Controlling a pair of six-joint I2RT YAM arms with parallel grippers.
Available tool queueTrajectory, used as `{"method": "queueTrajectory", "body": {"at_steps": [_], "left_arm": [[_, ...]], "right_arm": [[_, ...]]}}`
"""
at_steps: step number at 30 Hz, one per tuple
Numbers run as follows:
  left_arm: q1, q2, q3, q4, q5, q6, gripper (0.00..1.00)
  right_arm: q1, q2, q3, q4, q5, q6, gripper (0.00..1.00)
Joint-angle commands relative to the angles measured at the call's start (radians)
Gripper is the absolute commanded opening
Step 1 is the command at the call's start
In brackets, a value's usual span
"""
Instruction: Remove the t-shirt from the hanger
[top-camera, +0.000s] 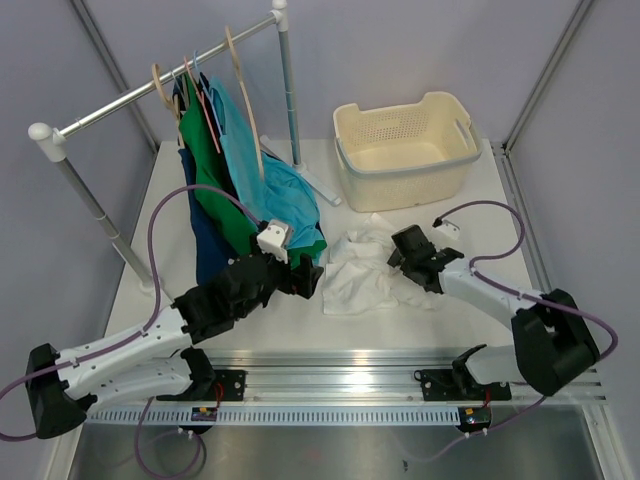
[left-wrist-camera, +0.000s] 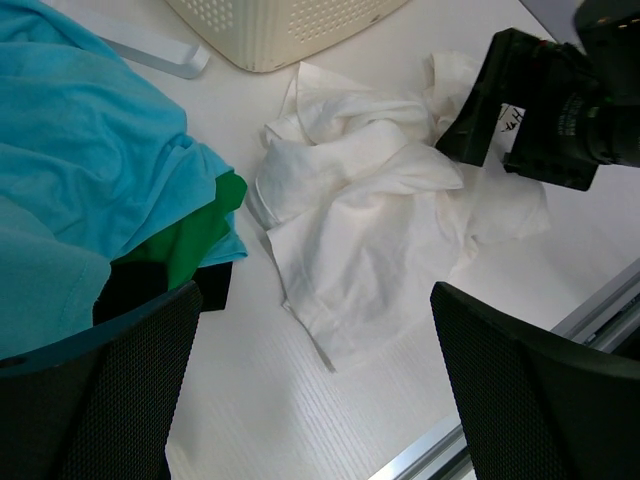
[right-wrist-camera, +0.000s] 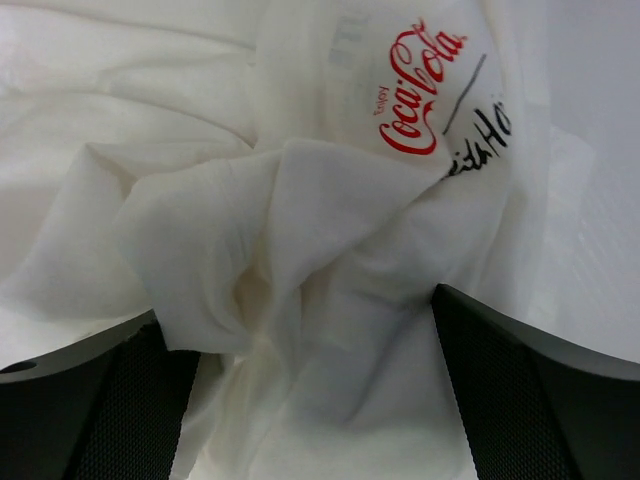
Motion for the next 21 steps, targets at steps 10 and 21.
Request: {"method": "queueTrajectory", "body": {"at_steps": [10,21], "left_arm": [[-0.004,-0.041,-0.003,0.046,-0.03,-0.006,0.99],[-0.004,-0.138,-0.029,0.03,-0.087,-0.026,0.99]], "right_arm": [[-0.062,0.248,0.172,0.085,-0.215,-0.167,0.68],[-0.076,-0.039,0.428,0.051,-0.304,-0.377,0.0]]}}
